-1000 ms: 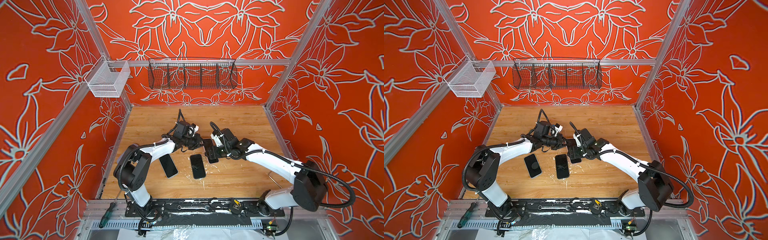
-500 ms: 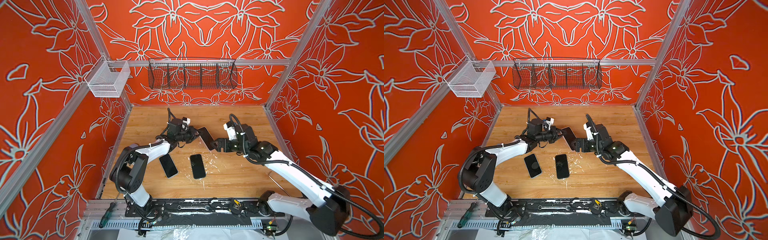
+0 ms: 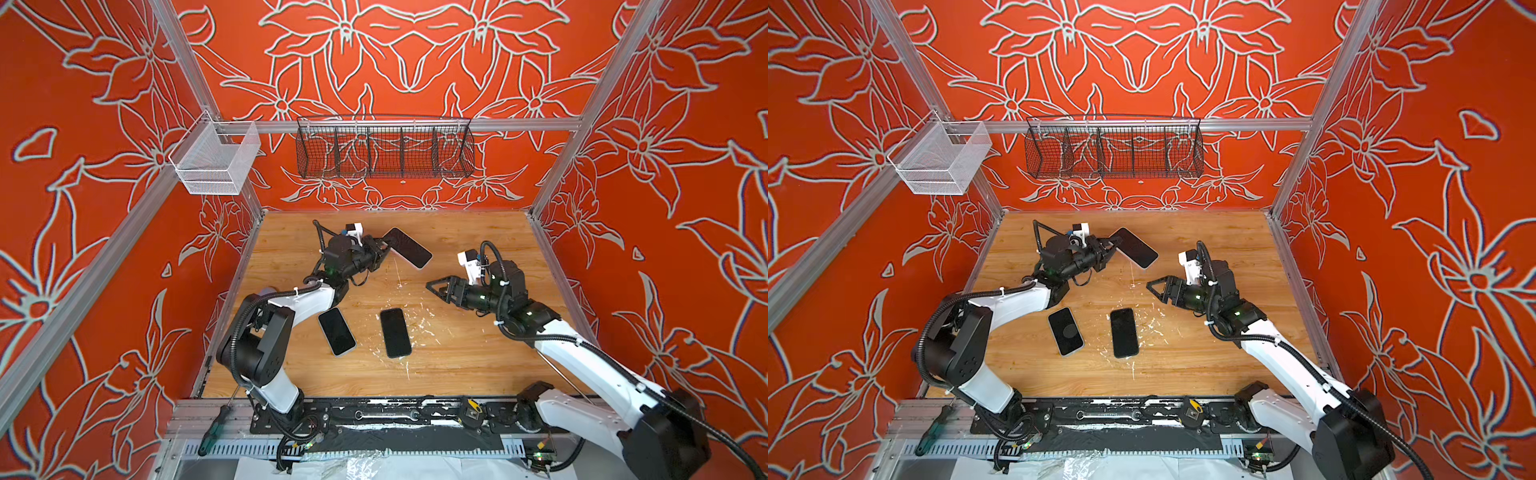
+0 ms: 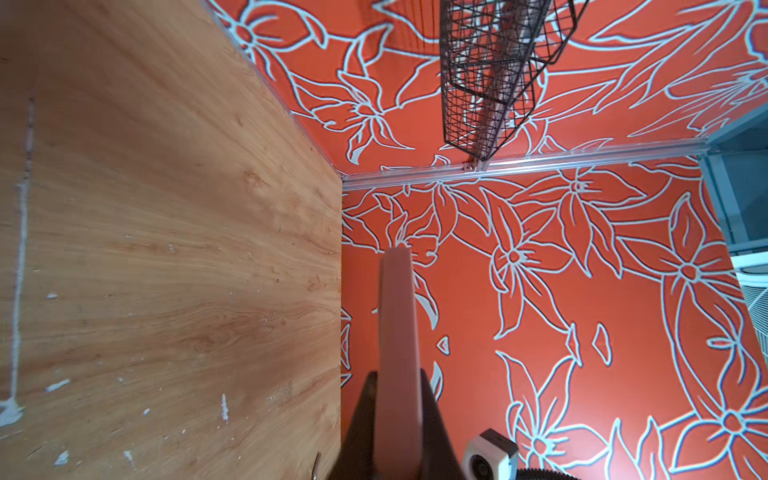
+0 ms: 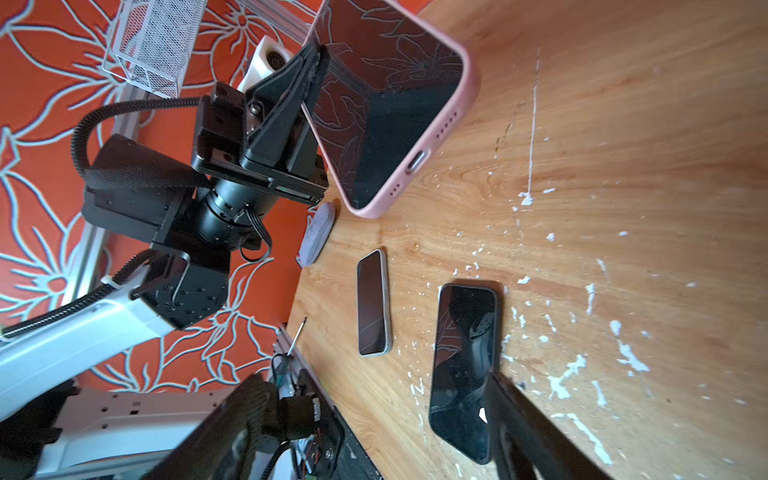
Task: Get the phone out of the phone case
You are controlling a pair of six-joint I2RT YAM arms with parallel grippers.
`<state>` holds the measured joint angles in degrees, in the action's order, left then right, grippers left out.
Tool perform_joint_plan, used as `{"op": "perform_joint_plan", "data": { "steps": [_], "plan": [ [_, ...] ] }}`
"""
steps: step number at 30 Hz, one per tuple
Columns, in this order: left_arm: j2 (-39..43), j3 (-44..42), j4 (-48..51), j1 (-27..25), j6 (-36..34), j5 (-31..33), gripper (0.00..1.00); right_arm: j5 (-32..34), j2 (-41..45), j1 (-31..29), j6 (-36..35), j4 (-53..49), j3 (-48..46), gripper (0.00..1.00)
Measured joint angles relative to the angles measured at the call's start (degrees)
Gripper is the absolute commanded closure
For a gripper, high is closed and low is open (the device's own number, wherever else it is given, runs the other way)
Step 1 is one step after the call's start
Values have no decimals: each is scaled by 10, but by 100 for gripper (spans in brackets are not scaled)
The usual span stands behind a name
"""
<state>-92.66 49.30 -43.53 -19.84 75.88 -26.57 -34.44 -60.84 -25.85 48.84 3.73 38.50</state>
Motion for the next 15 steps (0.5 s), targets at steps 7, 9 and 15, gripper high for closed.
{"op": "perform_joint_plan", "data": {
  "steps": [7,9,15],
  "plan": [
    [61,-53,9,-5,-1,39,100,-2,-43,-19,80,169,-42,27],
    [78,-59,9,-6,-1,47,100,3,-57,-37,89,200,-42,28],
    [113,-75,1,-7,2,63,100,18,-103,-78,107,273,-40,30]
  ]
}}
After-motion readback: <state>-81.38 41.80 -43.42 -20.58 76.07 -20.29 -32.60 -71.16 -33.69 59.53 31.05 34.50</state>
